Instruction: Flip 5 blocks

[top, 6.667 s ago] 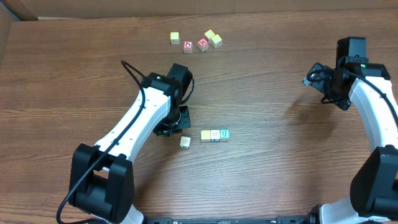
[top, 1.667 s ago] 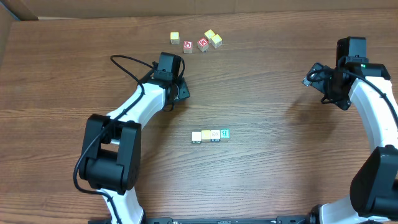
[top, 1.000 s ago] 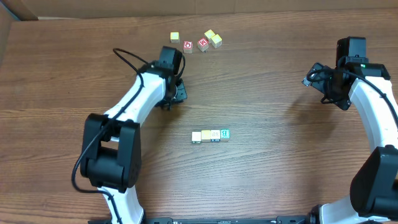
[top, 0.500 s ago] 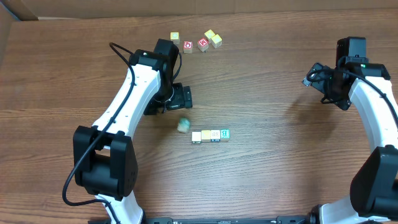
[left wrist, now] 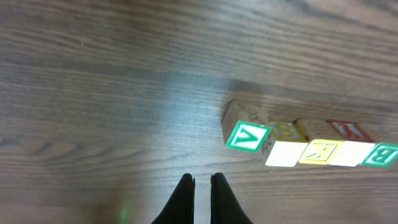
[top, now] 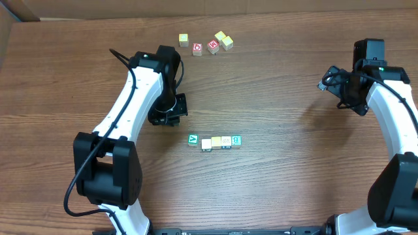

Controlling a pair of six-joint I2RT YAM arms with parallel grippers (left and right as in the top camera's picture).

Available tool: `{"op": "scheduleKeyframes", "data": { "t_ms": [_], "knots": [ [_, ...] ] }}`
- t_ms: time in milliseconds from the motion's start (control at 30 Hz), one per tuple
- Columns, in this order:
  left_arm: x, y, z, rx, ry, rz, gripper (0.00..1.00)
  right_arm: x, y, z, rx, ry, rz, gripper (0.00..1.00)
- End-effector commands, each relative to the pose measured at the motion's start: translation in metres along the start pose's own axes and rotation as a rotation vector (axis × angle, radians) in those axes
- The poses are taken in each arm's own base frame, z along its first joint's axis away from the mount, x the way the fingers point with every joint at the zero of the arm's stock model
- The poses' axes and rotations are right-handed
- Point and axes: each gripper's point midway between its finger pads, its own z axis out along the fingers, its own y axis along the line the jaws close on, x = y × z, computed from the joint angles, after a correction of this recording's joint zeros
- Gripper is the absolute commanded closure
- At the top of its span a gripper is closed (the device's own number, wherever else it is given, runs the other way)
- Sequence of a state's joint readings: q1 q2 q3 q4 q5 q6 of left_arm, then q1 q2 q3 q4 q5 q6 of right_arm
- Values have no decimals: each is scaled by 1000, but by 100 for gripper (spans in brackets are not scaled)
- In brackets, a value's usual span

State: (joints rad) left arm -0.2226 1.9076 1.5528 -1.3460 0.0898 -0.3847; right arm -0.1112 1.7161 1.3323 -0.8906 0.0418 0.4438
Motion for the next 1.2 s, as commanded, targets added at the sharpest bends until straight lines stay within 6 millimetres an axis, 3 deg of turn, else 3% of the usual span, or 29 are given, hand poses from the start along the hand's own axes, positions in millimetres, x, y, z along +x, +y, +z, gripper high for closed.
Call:
{"op": "scheduleKeyframes", "data": {
  "t_ms": [0, 267, 400, 533, 633, 1167],
  "knots": [
    [10, 3, 12, -54, 24, 38, 96, -6, 1, -5, -1, -23, -2, 0],
    [29, -7, 55, -36, 72, 67, 96, -6, 1, -5, -2, -23, -2, 0],
    [6, -9, 60, -49, -35, 81, 96, -6, 1, -5, -1, -23, -2, 0],
    [-24, -25, 57, 8, -162, 91, 96, -6, 1, -5, -1, -23, -2, 0],
    [-36, -32, 55, 32, -211, 96, 96, -6, 1, -5, -1, -23, -2, 0],
    [-3, -31, 79, 49, -96, 102, 96, -6, 1, -5, -1, -23, -2, 0]
  ]
}}
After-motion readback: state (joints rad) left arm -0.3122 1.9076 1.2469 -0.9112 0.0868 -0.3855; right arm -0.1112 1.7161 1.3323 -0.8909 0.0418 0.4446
